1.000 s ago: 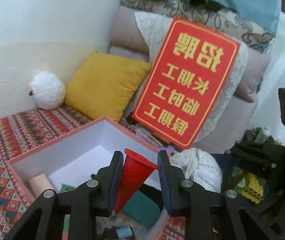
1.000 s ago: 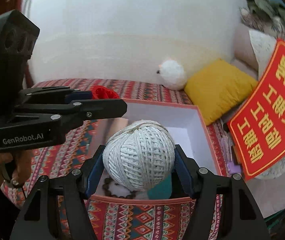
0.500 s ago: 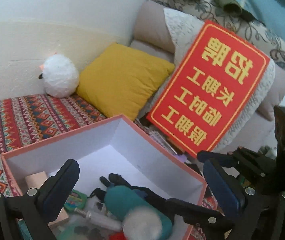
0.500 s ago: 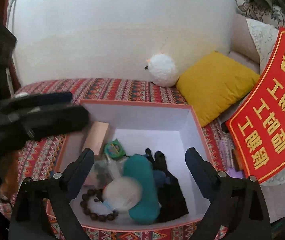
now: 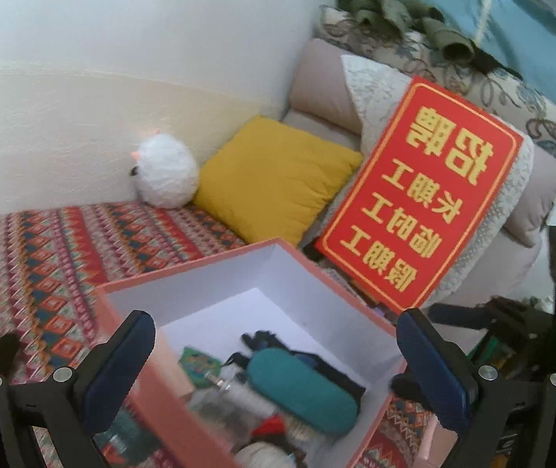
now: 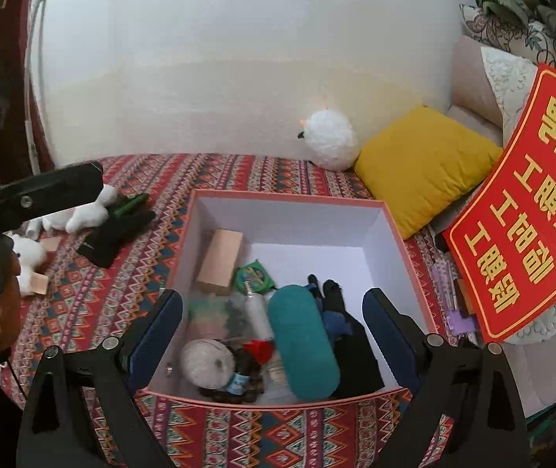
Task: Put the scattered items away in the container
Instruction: 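Carry the cone with the left tool while the right tool carries the twine ball into the box, then move both tools back toward the items on the bedspread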
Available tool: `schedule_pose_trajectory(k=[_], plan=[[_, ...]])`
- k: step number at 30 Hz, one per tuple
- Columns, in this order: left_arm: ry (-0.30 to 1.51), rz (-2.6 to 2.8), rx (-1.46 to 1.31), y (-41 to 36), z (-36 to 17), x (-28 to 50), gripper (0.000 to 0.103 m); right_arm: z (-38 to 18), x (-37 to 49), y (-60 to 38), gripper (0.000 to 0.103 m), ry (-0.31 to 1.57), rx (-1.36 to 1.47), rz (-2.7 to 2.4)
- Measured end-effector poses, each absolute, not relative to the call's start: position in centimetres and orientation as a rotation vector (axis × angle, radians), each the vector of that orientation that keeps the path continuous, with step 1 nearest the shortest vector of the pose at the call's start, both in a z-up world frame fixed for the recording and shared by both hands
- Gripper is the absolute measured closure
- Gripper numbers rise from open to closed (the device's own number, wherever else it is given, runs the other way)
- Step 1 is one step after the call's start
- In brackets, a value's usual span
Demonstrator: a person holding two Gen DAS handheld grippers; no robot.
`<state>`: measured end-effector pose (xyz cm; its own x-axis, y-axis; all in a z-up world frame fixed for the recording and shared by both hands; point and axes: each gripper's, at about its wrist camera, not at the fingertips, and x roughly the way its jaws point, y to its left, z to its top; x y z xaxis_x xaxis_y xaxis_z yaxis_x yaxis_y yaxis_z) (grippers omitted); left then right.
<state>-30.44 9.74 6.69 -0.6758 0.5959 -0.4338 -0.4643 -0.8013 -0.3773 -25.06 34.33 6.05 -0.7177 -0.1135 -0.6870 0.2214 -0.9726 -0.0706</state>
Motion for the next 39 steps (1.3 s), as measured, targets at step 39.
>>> schedule_pose_trajectory(k=[39], plan=[[-0.216,3.033,-1.633,-42.7,-8.2,-22.3,0.004,-6.0,-32.1,-0.2,0.020,-0.228,1.223,-2.039]])
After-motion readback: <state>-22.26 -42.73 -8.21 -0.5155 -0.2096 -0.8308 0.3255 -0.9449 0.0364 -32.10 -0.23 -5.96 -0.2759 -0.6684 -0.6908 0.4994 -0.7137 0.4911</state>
